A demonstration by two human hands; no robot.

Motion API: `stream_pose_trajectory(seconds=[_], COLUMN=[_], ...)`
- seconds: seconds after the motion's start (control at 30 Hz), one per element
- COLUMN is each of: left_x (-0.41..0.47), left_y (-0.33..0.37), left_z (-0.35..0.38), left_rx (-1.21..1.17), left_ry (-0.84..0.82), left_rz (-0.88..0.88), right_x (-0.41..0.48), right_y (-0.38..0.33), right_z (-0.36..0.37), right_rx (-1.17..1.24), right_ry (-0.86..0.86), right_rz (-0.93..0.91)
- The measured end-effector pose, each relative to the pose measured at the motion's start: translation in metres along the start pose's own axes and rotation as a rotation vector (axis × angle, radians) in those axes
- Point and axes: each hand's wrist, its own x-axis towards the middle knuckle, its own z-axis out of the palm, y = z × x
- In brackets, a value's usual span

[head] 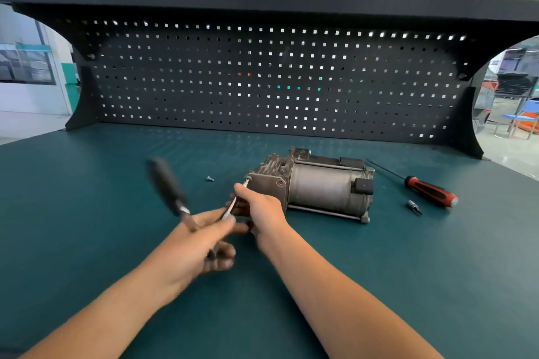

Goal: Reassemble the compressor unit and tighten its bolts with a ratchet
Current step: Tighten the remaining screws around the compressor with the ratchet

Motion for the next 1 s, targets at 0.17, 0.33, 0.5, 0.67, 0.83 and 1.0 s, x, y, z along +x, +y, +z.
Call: stream_pose_trajectory(seconds=[0.17, 0.33, 0.5, 0.67, 0.83, 1.0], left_x=[-0.002, 0.002, 0.012, 0.001, 0.003, 0.004], left_y=[0.016, 0.016, 0.009, 0.006, 0.007, 0.009], left_z=[0.004, 0.007, 0.002, 0.002, 0.003, 0.0], left_rx=[-0.656, 1.269, 1.793, 0.188, -0.746, 0.508], left_ry=[-0.044, 0.103, 0.092, 0.015, 0.019, 0.111], left_rz=[-0.208, 0.184, 0.484, 0.032, -0.257, 0.102], right_x=[0.004, 0.006, 0.008, 0.011, 0.009, 0.007], right_y=[0.0, 0.002, -0.001, -0.001, -0.004, -0.004], right_z=[-0.004, -0.006, -0.008, -0.009, -0.009, -0.009], right_rx=[0.05, 0.007, -0.04, 0.039, 0.082, 0.054], right_ry=[-0.103, -0.096, -0.039, -0.047, -0.095, -0.105], right_rz=[0.033, -0.015, -0.041, 0.003, 0.047, 0.043])
